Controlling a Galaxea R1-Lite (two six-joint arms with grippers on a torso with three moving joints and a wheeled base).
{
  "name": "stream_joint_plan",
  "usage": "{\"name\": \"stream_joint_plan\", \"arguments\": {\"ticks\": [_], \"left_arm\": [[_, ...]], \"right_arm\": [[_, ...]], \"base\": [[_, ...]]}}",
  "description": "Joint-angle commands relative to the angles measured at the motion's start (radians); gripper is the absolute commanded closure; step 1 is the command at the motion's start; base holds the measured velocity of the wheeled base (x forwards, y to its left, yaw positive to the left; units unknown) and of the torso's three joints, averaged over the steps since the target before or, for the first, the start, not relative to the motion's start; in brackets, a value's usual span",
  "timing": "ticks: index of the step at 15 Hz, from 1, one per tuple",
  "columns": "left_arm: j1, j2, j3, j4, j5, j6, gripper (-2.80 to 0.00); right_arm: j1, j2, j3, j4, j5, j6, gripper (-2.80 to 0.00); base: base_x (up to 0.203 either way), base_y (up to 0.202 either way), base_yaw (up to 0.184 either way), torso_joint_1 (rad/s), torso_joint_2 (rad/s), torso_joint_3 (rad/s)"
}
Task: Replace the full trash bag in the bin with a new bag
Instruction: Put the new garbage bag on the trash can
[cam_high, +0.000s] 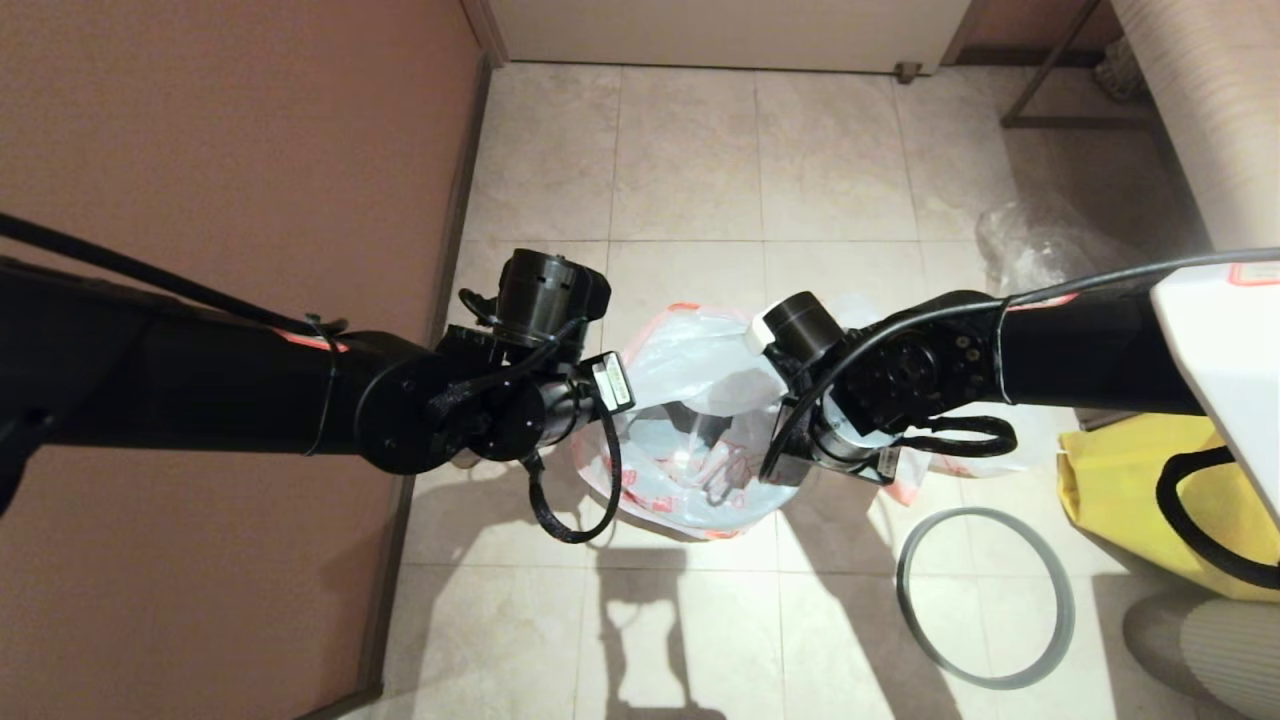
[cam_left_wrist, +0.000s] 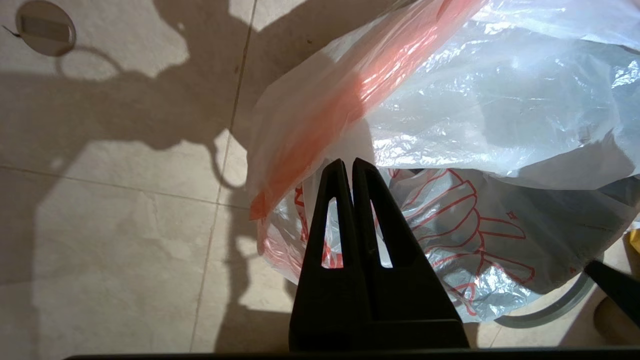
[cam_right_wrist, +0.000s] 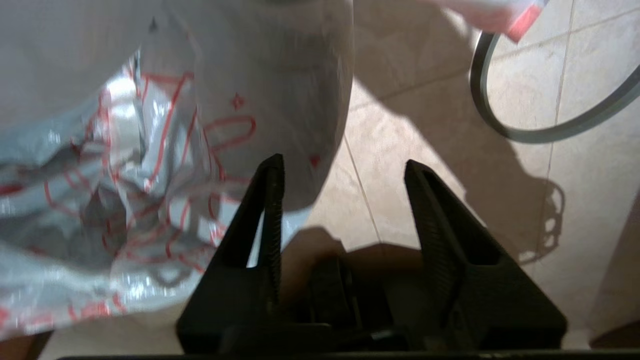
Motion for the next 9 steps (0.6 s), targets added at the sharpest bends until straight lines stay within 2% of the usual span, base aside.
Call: {"name": "stream_joint_plan", "arguments": {"ticks": [1,3,7,8,9], "left_arm": [[-0.002,-0.041,0.003,0.001,0.019,0.017,0.0],[-0.005,-0.069,0.005,-0.008,0.111,0.053,0.0],[0.002,-0.07,0.0,-0.012,0.131,0.059,0.0],[0.002,-0.07,-0.002,-0.012,0.131,0.059,0.0],[0.002,-0.07,-0.006,-0.012,0.131,0.059,0.0]], "right_arm": [[0.003,0.031,-0.022,-0.003,-0.015,0.012,-2.8],[-0.013,0.048,-0.05,-0.003,-0.033,0.012,-2.8],[-0.023,0.161,-0.158,-0.004,-0.044,0.009,-2.8],[-0.025,0.19,-0.165,-0.009,-0.05,0.008,0.0],[-0.026,0.209,-0.168,-0.024,-0.056,0.006,0.0]], "base": [[0.0,0.0,0.0,0.0,0.0,0.0],[0.0,0.0,0.0,0.0,0.0,0.0],[0.0,0.0,0.0,0.0,0.0,0.0],[0.0,0.0,0.0,0.0,0.0,0.0],[0.0,0.0,0.0,0.0,0.0,0.0]]}}
